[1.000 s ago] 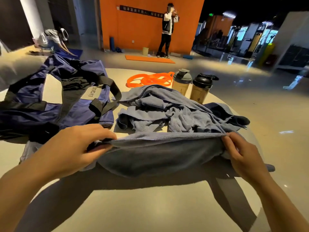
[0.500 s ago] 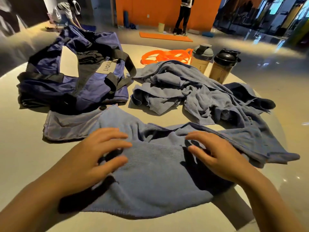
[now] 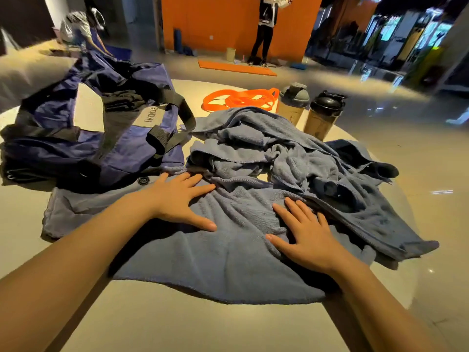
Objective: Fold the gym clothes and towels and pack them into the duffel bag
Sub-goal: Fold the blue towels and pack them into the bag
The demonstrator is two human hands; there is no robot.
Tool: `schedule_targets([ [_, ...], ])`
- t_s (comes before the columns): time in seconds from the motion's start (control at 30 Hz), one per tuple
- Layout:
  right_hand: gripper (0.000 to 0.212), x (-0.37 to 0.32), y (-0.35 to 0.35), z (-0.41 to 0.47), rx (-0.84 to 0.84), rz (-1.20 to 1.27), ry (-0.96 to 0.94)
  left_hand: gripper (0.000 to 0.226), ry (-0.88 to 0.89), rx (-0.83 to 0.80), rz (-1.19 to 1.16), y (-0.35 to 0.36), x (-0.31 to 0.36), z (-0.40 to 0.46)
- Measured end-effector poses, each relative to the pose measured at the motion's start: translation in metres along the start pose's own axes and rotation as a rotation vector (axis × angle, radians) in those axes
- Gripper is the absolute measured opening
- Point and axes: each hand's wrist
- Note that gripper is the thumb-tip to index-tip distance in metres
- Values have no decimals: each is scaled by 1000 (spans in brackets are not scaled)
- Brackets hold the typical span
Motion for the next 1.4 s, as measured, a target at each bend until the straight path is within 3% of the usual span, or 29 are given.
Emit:
schedule_targets([
  [0.1,111,0,6,-3,72,-2,-6,105,-31,63,9,-4,2,-9],
  [0.23,104,-1,11,-1,121,2,-16,94,48,347,-148,0,45,-42],
  [0.33,101,-3,11,0,144,20,-10,73,173,336,-156,9,88,-53],
  [0.43,100,-5,4,-11,166,47,-62,66,225,286,-103,23,102,-51],
  [0.53,79,1,-4,-39,304,44,-172,66,233,242,-107,25,87,-50],
  [0.63,50,32,-7,-75,556,25,-159,73,194,246,-137,30,68,-55],
  [0.67,45,47,-10,-86,631,35,-114,72,163,289,-146,31,67,-56],
  [0.77,33,84,-12,-105,728,162,88,57,105,631,-89,25,84,-52],
  [0.87,28,96,1,-104,713,148,149,50,271,830,-87,4,129,-33],
  [0.97,27,97,9,-98,741,185,161,44,436,851,-55,-10,182,-7],
  [1.13,21,100,3,-106,778,163,89,28,498,847,-214,-2,200,14],
  [1.23,20,102,-8,-109,819,203,71,40,469,909,-292,-5,182,-4],
  [1.3,17,93,-25,-109,911,297,3,35,415,971,-367,-10,162,-20],
  [1.37,18,77,-48,-107,998,377,-88,24,291,1044,-476,-18,134,-36],
  [1.4,19,70,-61,-104,1025,385,-125,30,212,1070,-537,-22,120,-44],
])
Point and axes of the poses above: each hand's wrist, its own z-axis towards the middle knuckle, its own y-axis out of the palm, x = y × z, and after that the axes turned 15 degrees about z, right-handed
